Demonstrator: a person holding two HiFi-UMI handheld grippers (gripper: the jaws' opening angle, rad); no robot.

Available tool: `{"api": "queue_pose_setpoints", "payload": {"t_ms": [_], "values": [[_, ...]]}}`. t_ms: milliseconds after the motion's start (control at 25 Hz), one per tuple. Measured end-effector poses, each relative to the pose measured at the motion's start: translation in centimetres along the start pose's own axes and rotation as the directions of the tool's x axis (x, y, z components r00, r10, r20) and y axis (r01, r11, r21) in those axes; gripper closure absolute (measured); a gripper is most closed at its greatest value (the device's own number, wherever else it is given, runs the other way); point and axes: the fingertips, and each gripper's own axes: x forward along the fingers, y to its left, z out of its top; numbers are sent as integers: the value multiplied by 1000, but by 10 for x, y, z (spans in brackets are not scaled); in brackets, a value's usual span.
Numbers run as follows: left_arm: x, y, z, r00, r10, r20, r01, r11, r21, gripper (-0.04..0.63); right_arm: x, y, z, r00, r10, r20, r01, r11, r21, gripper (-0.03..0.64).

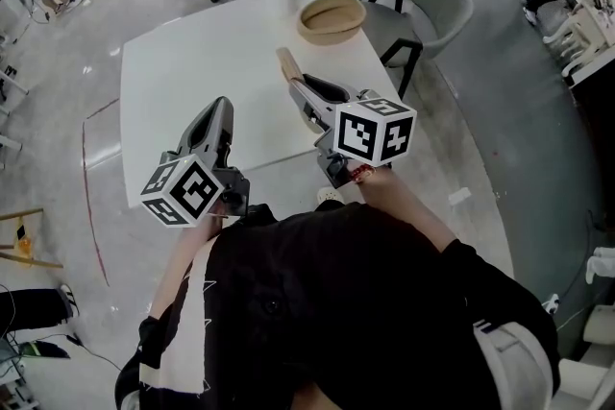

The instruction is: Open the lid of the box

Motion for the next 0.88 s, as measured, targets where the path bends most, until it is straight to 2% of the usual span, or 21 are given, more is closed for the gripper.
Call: {"api": "queue_pose_setpoints", "payload": {"t_ms": [880], "values": [[1,-2,1,1000,-3,0,3,1000,-4,586,1,2,3,1000,5,-8,-5,999,-31,534]]}}
